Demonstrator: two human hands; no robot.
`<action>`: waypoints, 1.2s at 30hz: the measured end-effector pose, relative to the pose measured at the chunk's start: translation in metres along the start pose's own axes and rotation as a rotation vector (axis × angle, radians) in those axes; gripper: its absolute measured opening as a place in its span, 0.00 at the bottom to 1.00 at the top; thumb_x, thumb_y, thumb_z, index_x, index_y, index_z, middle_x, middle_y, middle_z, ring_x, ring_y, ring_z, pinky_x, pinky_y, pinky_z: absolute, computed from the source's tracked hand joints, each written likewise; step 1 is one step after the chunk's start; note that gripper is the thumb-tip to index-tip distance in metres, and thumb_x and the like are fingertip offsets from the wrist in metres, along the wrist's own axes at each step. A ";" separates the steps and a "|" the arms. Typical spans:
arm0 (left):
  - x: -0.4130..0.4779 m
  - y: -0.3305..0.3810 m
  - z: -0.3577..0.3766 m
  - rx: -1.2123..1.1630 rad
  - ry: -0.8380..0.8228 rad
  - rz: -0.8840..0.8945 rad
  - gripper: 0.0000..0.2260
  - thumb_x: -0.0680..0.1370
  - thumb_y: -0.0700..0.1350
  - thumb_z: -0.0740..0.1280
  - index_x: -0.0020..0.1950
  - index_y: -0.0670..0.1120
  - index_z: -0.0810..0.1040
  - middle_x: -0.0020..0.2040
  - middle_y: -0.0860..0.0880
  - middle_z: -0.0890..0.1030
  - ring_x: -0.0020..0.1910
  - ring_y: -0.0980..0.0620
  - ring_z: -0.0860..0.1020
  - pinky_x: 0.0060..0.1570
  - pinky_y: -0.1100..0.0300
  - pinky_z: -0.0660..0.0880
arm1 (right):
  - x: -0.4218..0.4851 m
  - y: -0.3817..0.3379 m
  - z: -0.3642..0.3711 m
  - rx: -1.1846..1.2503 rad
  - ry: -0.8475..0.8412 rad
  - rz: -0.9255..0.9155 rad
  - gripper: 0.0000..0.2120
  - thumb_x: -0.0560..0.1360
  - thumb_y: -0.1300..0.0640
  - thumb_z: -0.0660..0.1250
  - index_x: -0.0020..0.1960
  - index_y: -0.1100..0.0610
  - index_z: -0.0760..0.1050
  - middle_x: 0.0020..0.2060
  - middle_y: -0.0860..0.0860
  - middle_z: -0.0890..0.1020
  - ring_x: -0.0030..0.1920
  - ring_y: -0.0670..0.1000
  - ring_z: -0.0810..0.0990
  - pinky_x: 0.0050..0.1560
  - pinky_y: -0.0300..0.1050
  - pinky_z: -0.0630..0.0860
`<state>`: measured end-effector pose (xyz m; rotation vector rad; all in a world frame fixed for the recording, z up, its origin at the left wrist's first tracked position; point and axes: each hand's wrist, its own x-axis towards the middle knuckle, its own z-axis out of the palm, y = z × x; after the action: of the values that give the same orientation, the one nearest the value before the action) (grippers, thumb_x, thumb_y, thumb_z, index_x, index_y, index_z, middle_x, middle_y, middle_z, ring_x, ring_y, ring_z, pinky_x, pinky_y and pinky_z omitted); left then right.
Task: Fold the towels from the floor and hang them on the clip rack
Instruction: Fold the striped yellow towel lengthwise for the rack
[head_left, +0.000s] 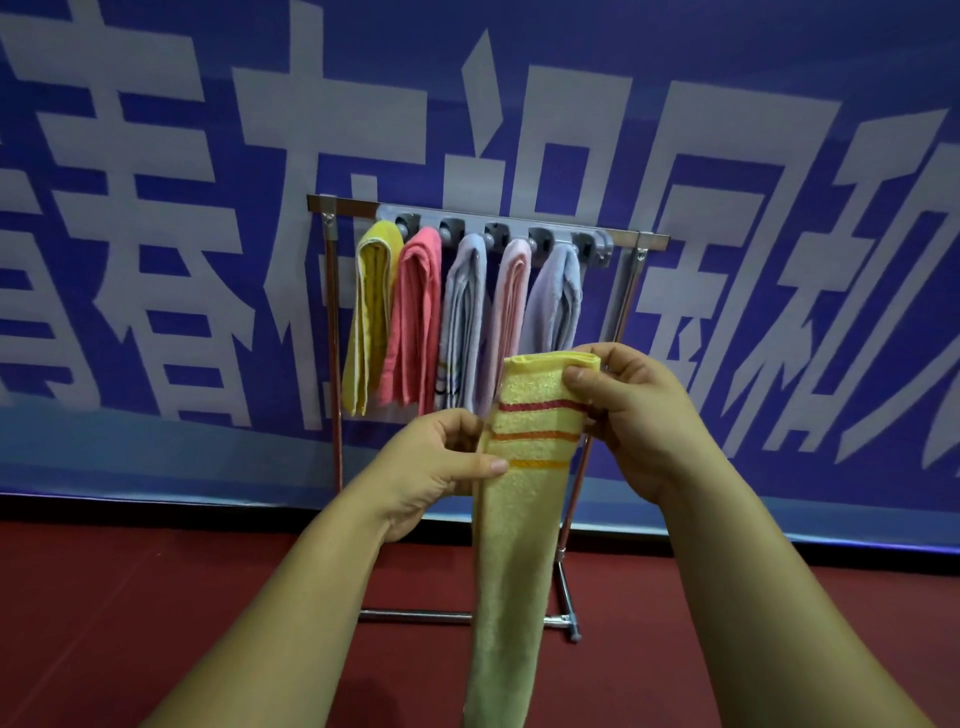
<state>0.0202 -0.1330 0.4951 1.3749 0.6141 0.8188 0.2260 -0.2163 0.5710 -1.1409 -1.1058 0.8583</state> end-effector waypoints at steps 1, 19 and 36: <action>0.001 -0.002 0.000 0.014 0.007 0.008 0.10 0.74 0.30 0.77 0.50 0.41 0.82 0.48 0.42 0.87 0.48 0.46 0.86 0.48 0.52 0.85 | 0.000 0.000 -0.002 -0.008 0.005 0.002 0.06 0.82 0.66 0.67 0.57 0.61 0.80 0.44 0.58 0.84 0.41 0.54 0.84 0.40 0.45 0.82; 0.016 -0.058 0.023 0.205 0.176 -0.051 0.03 0.81 0.38 0.73 0.52 0.43 0.87 0.48 0.43 0.90 0.53 0.40 0.88 0.65 0.38 0.80 | 0.017 -0.009 0.010 -0.107 0.293 -0.068 0.09 0.78 0.66 0.69 0.55 0.57 0.83 0.43 0.53 0.86 0.44 0.53 0.85 0.47 0.54 0.86; 0.043 -0.045 0.036 -0.109 0.157 -0.157 0.07 0.83 0.36 0.69 0.58 0.40 0.87 0.53 0.42 0.89 0.51 0.47 0.88 0.54 0.49 0.84 | 0.099 -0.031 -0.015 -0.258 0.247 0.028 0.08 0.82 0.51 0.70 0.55 0.56 0.82 0.51 0.57 0.88 0.51 0.58 0.88 0.56 0.61 0.85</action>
<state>0.0810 -0.1201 0.4583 1.1557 0.7777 0.8260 0.2660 -0.1343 0.6226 -1.4377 -1.0157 0.5867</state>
